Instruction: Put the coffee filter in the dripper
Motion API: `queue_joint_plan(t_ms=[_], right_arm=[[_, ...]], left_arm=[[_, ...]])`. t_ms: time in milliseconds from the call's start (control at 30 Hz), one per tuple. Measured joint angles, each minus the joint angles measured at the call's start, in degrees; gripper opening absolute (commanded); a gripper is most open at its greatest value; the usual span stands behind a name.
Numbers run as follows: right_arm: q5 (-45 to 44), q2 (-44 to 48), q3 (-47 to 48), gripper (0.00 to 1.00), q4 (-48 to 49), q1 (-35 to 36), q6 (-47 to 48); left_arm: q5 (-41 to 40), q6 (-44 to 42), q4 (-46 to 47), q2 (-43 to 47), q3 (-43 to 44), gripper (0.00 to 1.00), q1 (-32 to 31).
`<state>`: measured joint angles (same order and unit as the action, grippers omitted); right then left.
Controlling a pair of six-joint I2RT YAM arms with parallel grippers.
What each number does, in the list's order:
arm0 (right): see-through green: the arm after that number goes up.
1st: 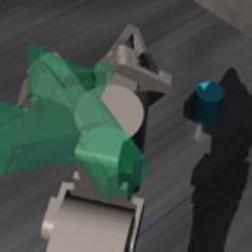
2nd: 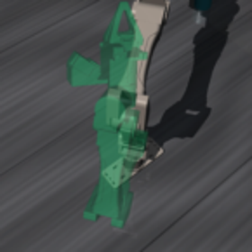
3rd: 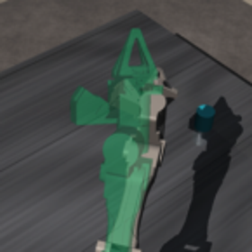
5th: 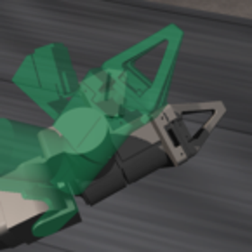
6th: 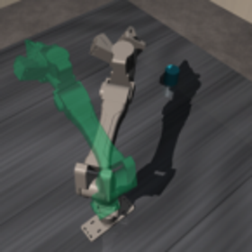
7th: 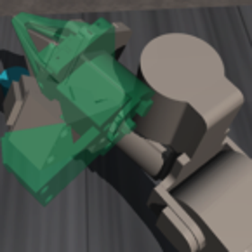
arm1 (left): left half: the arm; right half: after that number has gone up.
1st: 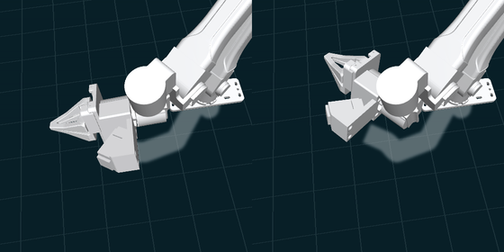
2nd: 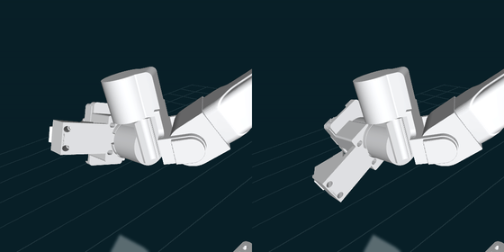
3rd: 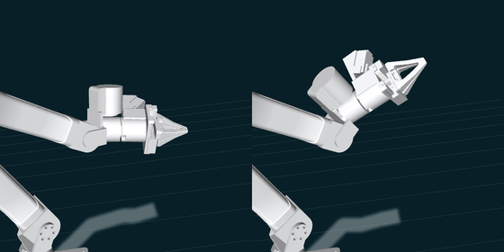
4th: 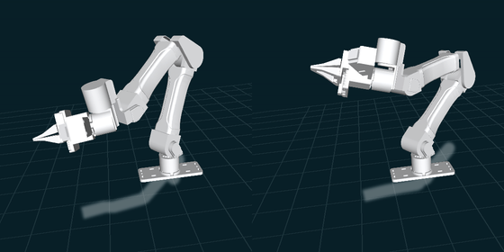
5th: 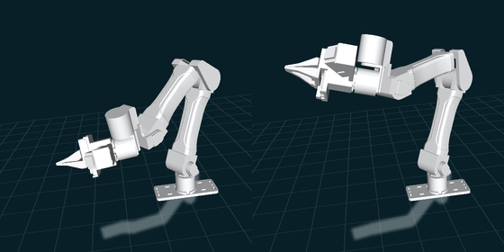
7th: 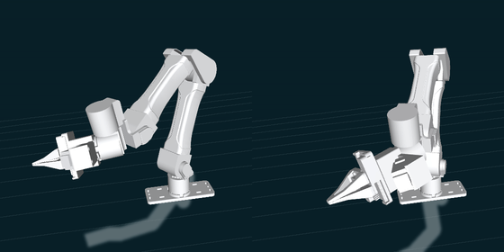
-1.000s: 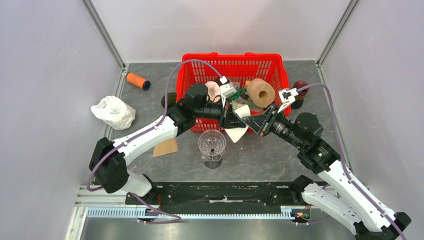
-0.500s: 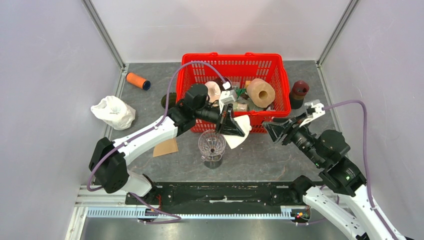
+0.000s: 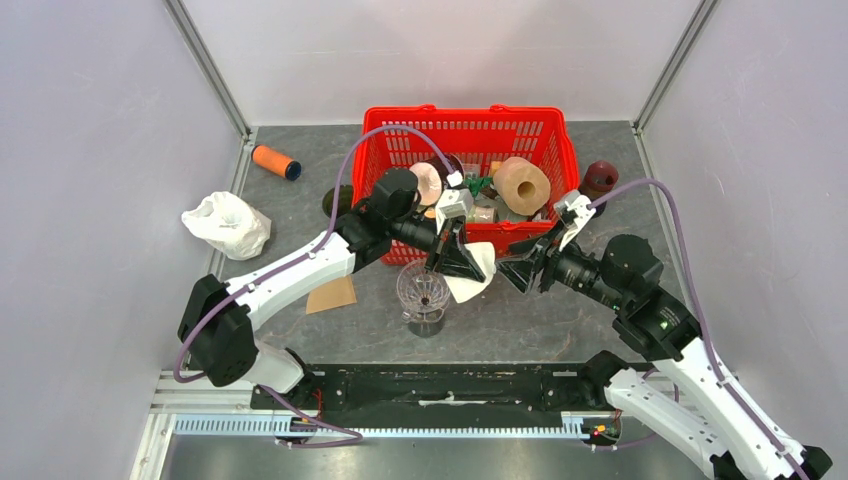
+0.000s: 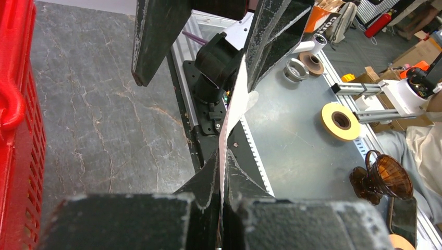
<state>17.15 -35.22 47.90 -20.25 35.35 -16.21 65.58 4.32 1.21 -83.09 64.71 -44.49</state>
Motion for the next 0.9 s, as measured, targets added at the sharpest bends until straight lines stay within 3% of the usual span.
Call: queue_joint_plan(t_ms=[300,567,733,900], right_arm=[[7.0,-1.8,0.0,0.65,1.6,0.0,0.5],[9.7,-6.6,0.0,0.59,2.4,0.0,0.7],[11.8,-8.1,0.0,0.4,2.8,0.1,0.6],[13.9,-8.2,0.0,0.08,3.5,0.3,-0.2]], left_arm=[[0.6,-1.1,-1.2,0.0,0.1,0.02,0.0],[1.0,-1.6,-1.3,0.0,0.1,0.02,0.0],[1.0,-1.9,-1.8,0.0,0.1,0.02,0.0],[0.7,-2.3,-2.0,0.0,0.1,0.02,0.1]])
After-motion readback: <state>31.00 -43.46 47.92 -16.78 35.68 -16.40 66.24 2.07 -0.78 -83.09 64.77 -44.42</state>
